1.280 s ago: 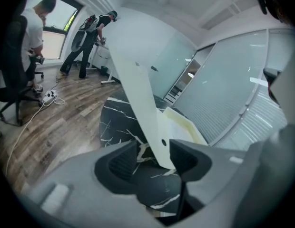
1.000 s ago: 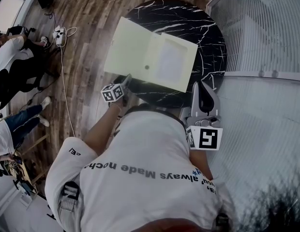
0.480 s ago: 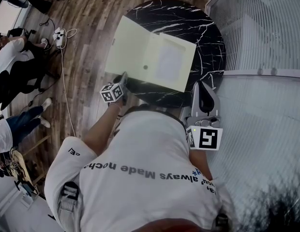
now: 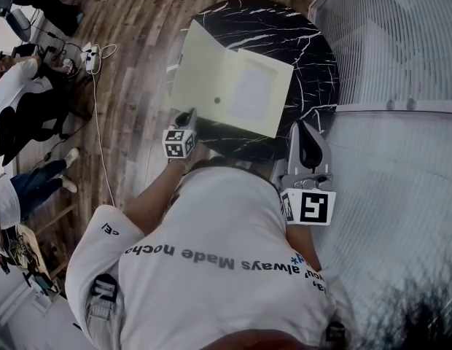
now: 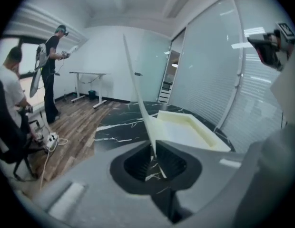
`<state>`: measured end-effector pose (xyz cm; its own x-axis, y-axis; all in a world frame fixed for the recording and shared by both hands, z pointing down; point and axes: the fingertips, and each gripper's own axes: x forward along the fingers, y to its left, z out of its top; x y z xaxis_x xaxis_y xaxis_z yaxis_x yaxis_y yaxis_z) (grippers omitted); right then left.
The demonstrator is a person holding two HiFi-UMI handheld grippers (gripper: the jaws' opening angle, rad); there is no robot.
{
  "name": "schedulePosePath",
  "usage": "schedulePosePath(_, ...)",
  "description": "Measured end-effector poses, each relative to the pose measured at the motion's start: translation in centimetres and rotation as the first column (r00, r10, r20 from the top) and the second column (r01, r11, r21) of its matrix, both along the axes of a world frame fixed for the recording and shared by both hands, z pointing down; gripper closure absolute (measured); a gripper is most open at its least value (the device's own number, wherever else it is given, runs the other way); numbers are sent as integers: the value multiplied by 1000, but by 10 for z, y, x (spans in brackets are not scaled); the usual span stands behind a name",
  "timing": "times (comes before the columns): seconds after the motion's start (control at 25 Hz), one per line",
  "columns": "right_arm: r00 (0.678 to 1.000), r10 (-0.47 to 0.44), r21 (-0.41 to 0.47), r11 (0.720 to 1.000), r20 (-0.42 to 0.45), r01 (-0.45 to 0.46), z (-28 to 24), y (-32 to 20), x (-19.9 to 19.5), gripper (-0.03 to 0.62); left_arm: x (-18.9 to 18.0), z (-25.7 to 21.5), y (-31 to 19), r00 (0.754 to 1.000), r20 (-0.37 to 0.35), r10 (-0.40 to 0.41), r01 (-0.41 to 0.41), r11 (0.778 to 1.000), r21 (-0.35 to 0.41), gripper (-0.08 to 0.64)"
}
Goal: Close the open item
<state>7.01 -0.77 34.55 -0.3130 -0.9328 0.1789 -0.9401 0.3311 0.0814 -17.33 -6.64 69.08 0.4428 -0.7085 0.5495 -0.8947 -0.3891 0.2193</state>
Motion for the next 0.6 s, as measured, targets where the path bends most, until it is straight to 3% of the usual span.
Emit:
schedulePosePath(0.12,1000,1,0,1000,3,-1,-1,-1,3,591,17,-5,3,990,121,73,-77,996,33,526)
schedulePosePath(0.24,1000,3,0,1000,7,-3,0,2,6,591,34,-5,9,959,240,148,-168,984,64,522)
schedulePosePath(0.44,1000,10,3,1000,13,-10,-1,7,12,591,63,-7,20,886,380,266,-314,947,70,520)
schedulePosePath(0.6,999,21,6,1000,28,-22,-2,8,17,591,90,-5,31,825,439,356,-415,909,43,518)
